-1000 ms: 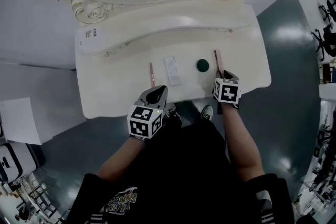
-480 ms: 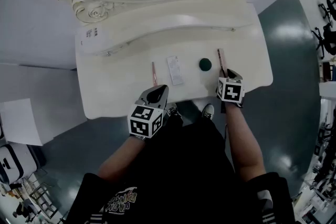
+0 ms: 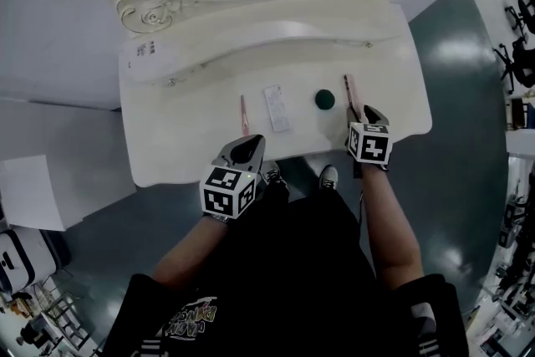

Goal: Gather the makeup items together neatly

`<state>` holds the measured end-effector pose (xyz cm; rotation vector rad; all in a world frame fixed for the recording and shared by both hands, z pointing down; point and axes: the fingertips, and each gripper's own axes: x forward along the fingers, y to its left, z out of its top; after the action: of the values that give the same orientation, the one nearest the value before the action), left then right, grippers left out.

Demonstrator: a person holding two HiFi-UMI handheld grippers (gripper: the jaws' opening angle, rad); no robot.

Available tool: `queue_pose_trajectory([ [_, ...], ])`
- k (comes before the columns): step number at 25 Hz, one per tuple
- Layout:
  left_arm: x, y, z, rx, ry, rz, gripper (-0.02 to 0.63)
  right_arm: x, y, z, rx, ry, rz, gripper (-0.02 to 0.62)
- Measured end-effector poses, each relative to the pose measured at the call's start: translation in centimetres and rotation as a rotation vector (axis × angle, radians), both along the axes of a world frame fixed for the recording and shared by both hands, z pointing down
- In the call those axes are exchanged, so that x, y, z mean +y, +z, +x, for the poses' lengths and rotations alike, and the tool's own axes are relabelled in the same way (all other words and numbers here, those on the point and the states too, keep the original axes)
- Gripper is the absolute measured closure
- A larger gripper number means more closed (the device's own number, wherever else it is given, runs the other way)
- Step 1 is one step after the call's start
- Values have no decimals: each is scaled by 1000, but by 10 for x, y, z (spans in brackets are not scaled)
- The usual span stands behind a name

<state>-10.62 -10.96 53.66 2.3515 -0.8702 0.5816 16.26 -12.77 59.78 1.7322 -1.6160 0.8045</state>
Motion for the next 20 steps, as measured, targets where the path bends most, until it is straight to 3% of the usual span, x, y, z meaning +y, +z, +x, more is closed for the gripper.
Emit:
queue_pose_trajectory([
  [3,0,-7,5,2,-13,19,597,1,-32,2,-1,-15,104,435],
  [4,1,-11,8,5,-20,28,598,1,-47,3,-7,-24,154,532],
  [5,2,-16,11,4,-26,41,597,2,-61,3,-21,-39,203,557],
  [9,13,-38,23,-3,-51,94,597,8,-112,-7,-167,-116,339,566],
  [12,28,-56,33,8,-98,108,597,21,-141,-12,-258,-181,377,566],
  [20,88,-95,76,48,-227,146,598,79,-186,-16,-373,-401,417,566],
])
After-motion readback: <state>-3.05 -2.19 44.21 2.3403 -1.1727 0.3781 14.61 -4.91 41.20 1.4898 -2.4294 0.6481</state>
